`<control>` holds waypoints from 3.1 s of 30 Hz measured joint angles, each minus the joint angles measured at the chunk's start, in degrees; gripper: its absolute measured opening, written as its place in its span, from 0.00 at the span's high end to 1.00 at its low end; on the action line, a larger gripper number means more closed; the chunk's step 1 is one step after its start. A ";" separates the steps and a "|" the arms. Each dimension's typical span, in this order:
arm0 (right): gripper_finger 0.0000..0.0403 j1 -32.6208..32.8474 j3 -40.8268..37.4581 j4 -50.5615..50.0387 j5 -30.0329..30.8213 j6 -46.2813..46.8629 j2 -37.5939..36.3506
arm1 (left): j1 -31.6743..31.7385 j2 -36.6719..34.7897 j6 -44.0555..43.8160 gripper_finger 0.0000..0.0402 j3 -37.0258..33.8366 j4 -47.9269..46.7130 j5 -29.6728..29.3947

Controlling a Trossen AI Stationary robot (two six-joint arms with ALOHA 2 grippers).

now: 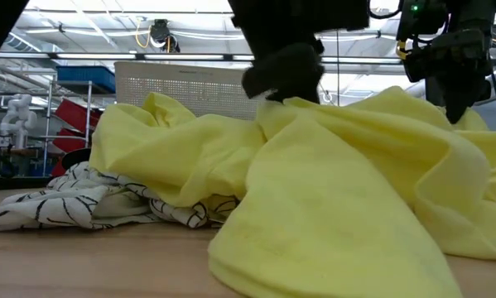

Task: Fold laundry
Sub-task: Fold the yellow shirt

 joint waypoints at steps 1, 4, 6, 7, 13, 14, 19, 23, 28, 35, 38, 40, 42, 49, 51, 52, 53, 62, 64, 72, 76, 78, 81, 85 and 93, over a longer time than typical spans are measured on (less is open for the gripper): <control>1.00 0.02 0.00 0.05 -0.02 -0.01 0.00 | 0.09 0.39 -0.73 0.97 0.00 0.88 0.37; 1.00 0.02 0.00 0.48 0.00 -0.49 -0.23 | 0.10 0.55 -2.50 0.97 -0.09 0.91 0.34; 1.00 0.11 -0.01 0.70 -0.09 -1.15 -0.90 | -0.10 -0.38 -2.87 0.98 0.18 0.57 -0.62; 1.00 0.17 -0.02 1.01 -0.50 -1.36 -1.48 | -0.30 -0.92 -2.88 0.99 0.74 -0.03 -1.32; 1.00 0.20 2.38 2.78 -10.59 -3.09 -7.31 | -2.66 -8.67 -2.82 0.99 5.09 0.17 -6.05; 1.00 0.17 3.40 3.09 -12.48 -3.62 -8.57 | -3.03 -10.27 -2.79 0.99 5.80 0.13 -6.83; 1.00 0.19 10.87 8.65 -23.85 -5.58 -14.54 | -4.05 -19.64 -2.85 0.99 8.50 3.28 -8.93; 1.00 0.21 17.91 18.04 -31.49 -5.63 -18.29 | -4.48 -26.49 -2.84 0.99 8.70 10.26 -8.55; 1.00 0.48 24.21 34.96 -37.51 -1.16 -20.95 | -4.54 -31.29 -2.76 0.99 8.70 18.17 -5.74; 1.00 0.50 32.31 46.29 -35.55 -2.61 -19.34 | -0.46 -33.55 -0.25 0.99 8.70 26.16 -3.32; 1.00 0.50 34.97 49.17 -34.17 -6.79 -16.73 | 4.09 -34.39 -4.76 1.00 8.69 26.21 3.87; 1.00 0.50 36.82 51.96 -32.51 -7.75 -14.20 | 8.29 -34.72 -8.77 1.00 8.68 27.35 13.22; 1.00 0.50 39.74 53.76 -33.50 -7.65 -10.53 | 12.42 -34.94 -13.32 1.00 8.68 29.66 22.33; 1.00 -3.23 57.10 41.53 -34.19 -16.91 6.03 | 22.11 -35.08 -16.74 1.00 8.70 30.54 34.24; 1.00 -6.69 64.05 36.71 -34.16 -21.06 11.51 | 23.83 -35.08 -14.71 1.00 9.96 30.40 34.45; 1.00 -8.33 67.68 35.77 -34.39 -21.20 14.07 | 24.58 -35.08 -14.63 1.00 10.93 30.92 34.52; 1.00 -9.71 71.39 35.86 -35.53 -20.23 16.61 | 25.29 -35.13 -14.82 1.00 12.00 31.63 34.80; 1.00 -17.49 85.16 59.73 -59.20 6.33 27.79 | 26.75 -35.36 -18.91 1.00 23.60 33.27 49.39; 1.00 -19.04 85.02 58.89 -63.92 11.75 27.75 | 25.77 -35.36 -20.70 1.00 24.78 33.26 54.49; 1.00 -14.80 85.11 24.99 -72.20 3.33 20.49 | 15.84 -34.78 -19.59 0.98 24.87 20.48 63.37; 1.00 -13.08 85.06 0.74 -64.39 -11.07 13.93 | 10.03 -34.10 -15.05 0.98 24.83 9.44 61.77; 1.00 -12.66 85.05 -11.48 -58.87 -17.73 10.24 | 6.23 -33.37 -13.05 0.98 24.85 5.18 58.55; 1.00 -13.71 83.62 -19.66 -52.50 -22.59 4.41 | 0.22 -30.90 -11.57 0.97 23.78 3.92 52.05; 1.00 -20.70 75.34 -12.38 -58.00 -15.81 -6.09 | -6.35 -26.11 -11.52 0.97 21.28 5.94 46.53; 1.00 -38.76 61.03 -14.68 -71.23 -17.51 -22.37 | -13.44 -15.86 -11.69 0.99 21.00 15.62 41.86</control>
